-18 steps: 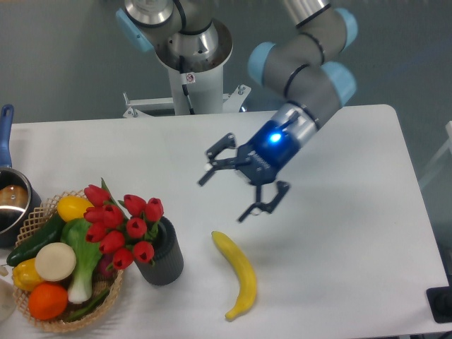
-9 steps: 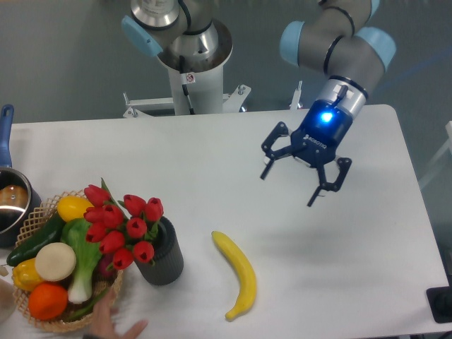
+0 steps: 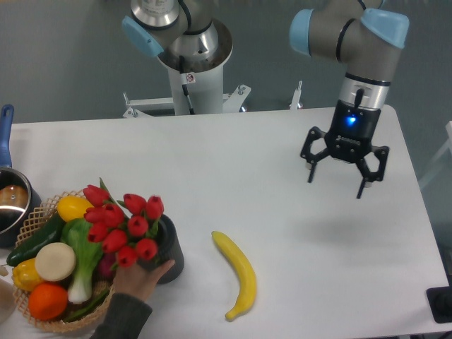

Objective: Insert the flowers into the vase

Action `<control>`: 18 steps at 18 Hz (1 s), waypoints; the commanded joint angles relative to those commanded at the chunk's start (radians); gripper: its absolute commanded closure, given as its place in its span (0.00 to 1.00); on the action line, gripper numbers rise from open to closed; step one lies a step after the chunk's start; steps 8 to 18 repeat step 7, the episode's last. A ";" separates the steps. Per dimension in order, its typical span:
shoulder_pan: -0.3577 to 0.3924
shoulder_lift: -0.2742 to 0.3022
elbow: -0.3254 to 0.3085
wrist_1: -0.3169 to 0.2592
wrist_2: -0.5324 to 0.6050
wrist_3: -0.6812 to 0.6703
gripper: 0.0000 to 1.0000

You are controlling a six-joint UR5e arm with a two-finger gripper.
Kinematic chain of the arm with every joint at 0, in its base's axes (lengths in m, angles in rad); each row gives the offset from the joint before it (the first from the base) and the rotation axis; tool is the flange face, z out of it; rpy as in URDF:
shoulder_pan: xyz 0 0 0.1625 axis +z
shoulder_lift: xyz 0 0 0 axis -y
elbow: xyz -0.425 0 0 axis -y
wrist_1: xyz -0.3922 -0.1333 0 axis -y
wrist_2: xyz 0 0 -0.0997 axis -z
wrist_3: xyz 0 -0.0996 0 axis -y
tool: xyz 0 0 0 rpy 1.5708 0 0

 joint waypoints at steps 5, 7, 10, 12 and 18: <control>-0.078 -0.066 0.000 0.005 0.184 -0.008 0.00; -0.083 -0.072 -0.003 0.005 0.204 -0.014 0.00; -0.083 -0.072 -0.003 0.005 0.204 -0.014 0.00; -0.083 -0.072 -0.003 0.005 0.204 -0.014 0.00; -0.083 -0.072 -0.003 0.005 0.204 -0.014 0.00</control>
